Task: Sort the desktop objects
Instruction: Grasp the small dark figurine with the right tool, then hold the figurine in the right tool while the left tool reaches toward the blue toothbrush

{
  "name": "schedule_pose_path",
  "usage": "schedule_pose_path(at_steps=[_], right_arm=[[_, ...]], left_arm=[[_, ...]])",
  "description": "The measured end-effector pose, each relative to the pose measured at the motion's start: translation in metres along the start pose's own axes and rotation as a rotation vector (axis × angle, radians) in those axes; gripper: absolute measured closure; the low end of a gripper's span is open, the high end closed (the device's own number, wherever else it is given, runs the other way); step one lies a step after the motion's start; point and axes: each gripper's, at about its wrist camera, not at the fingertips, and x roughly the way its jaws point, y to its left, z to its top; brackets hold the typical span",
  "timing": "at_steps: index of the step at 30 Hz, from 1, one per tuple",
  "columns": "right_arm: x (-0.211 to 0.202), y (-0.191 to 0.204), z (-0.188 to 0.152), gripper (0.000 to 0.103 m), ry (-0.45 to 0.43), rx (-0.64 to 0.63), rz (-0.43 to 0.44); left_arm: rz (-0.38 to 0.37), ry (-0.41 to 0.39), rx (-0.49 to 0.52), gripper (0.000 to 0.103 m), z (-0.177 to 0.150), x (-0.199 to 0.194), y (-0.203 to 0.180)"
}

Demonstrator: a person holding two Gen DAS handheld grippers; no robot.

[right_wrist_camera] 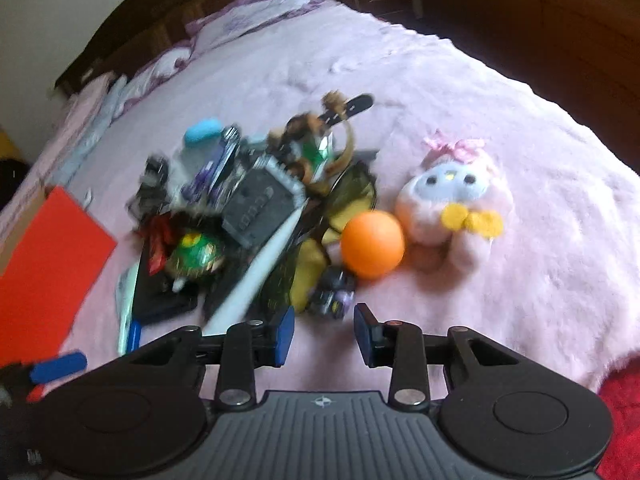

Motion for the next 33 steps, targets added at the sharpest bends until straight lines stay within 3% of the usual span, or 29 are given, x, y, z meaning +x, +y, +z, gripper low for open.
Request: schedule_pose_path(at_steps=[3,7,13,19,22,23,24,29,33], right_arm=[[0.018,0.001,0.004,0.069,-0.004,-0.007,-0.022],[0.027,0.003,-0.001,0.071,-0.048,-0.012,-0.036],[-0.003,0.008,-0.028,0.072,-0.072,-0.043,0.009],[-0.015,0.011,-0.064,0.072,-0.025,-0.086,0.03],[-0.017,0.012,-0.071,0.072,-0.021,-0.113,0.031],[-0.015,0.014,-0.071,0.072,-0.015,-0.114,0.031],[-0.015,0.014,-0.07,0.071,-0.013,-0.112,0.032],[-0.015,0.01,-0.072,0.071,-0.008,-0.117,0.031],[-0.014,0.007,-0.069,0.071,0.001,-0.123,0.034]], left_arm=[[0.013,-0.02,0.02,0.01,-0.008,-0.006,0.002],[0.011,-0.023,-0.054,0.01,-0.031,-0.015,0.01],[0.025,-0.047,-0.078,0.01,-0.056,-0.029,0.014],[0.027,-0.059,-0.078,0.017,-0.053,-0.028,0.015],[0.025,-0.067,-0.08,0.048,-0.035,-0.015,0.019],[0.019,-0.064,-0.085,0.066,-0.028,-0.009,0.021],[0.007,-0.059,-0.091,0.077,-0.023,-0.003,0.022],[-0.054,-0.076,-0.043,0.082,-0.008,0.025,0.016],[-0.042,-0.048,-0.056,0.08,-0.005,0.045,0.015]])
